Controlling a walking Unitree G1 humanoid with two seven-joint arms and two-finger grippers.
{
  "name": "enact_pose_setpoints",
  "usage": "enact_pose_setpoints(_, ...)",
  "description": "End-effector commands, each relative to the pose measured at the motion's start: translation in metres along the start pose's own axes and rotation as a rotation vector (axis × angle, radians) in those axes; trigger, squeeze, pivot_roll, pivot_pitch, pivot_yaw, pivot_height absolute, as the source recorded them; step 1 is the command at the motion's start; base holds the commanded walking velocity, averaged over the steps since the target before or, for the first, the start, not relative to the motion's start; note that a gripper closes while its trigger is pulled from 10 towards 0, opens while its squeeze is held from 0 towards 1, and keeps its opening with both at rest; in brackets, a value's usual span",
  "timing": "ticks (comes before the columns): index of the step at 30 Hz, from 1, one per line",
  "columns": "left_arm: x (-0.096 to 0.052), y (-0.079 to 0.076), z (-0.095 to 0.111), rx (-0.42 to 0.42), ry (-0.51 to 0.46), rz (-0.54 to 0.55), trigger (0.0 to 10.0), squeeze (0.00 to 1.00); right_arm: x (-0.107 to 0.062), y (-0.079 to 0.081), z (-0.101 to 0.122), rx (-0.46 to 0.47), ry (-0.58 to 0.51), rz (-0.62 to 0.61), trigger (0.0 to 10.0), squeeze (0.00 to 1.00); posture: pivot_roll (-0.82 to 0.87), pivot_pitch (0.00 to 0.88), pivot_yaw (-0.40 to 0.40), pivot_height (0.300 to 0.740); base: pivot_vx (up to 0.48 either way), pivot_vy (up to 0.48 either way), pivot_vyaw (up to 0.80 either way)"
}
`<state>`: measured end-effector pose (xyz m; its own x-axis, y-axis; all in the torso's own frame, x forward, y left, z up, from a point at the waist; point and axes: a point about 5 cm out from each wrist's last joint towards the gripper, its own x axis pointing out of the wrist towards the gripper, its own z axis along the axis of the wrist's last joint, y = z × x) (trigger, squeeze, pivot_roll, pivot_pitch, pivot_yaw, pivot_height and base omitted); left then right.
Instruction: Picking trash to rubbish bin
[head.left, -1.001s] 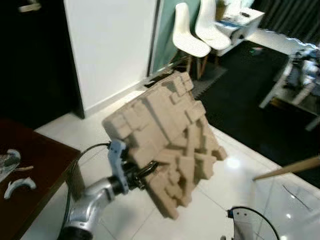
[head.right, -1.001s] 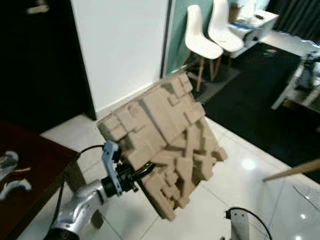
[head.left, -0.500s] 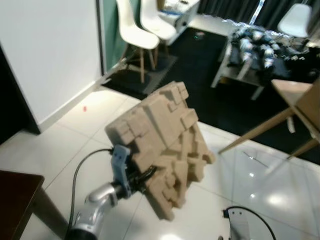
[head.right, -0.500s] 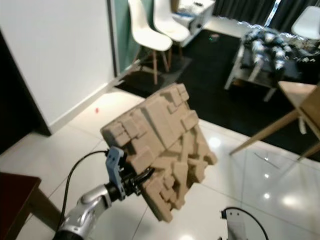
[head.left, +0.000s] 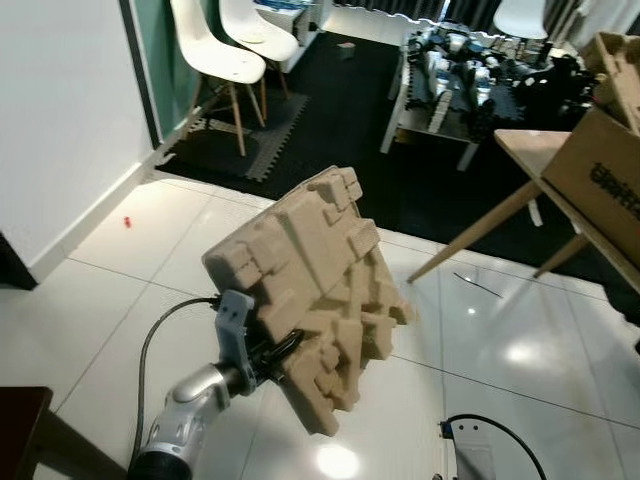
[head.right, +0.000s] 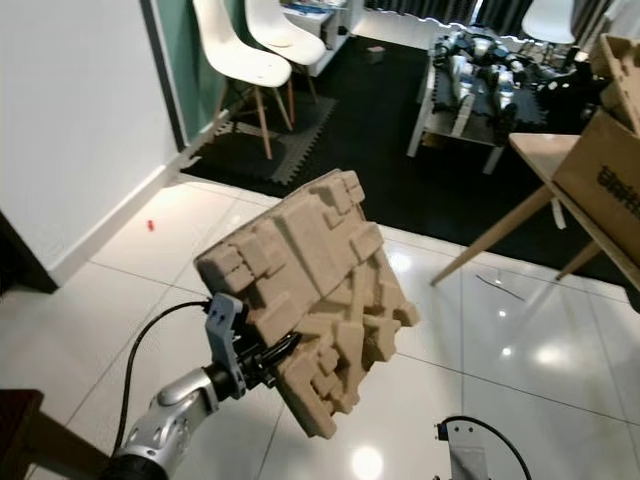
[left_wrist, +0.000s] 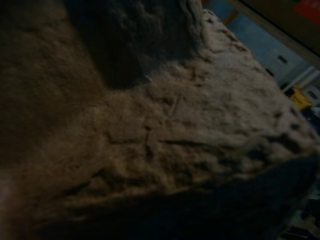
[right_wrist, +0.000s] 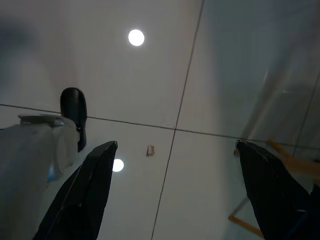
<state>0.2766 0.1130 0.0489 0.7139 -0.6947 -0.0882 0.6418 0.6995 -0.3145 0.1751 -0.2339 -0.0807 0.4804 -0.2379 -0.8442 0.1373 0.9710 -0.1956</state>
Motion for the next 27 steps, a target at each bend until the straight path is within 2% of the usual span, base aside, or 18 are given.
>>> enact_pose_setpoints(1,0.0042,-0.0065,-0.0003,-0.005,-0.022,-0.028,10.0,0.0,-0.0007,-0.0023,-0.0083,0.011,0.02,-0.001,10.0,0.0,0.13,0.086,-0.077,0.74,0.0,0.0,0.0)
enact_pose_setpoints(17,0.0031,-0.006,0.0012,0.016,-0.035,-0.028,10.0,0.0,-0.0008,0.0016,-0.0086,-0.002,0.019,0.015,10.0,0.0,0.14,0.088,-0.086,0.74,0.0,0.0,0.0)
enact_pose_setpoints(21,0.0035,-0.0059,0.0019,0.017,-0.04,-0.029,10.0,0.0,-0.0007,0.0011,-0.0073,-0.003,0.017,0.015,10.0,0.0,0.14,0.086,-0.086,0.74,0.256,0.0,0.0)
enact_pose_setpoints(27,0.0026,-0.0045,0.0044,0.027,-0.046,-0.033,10.0,0.0,-0.0007,0.0029,-0.0079,-0.007,0.021,0.02,10.0,0.0,0.15,0.086,-0.079,0.74,0.295,0.0,-0.71)
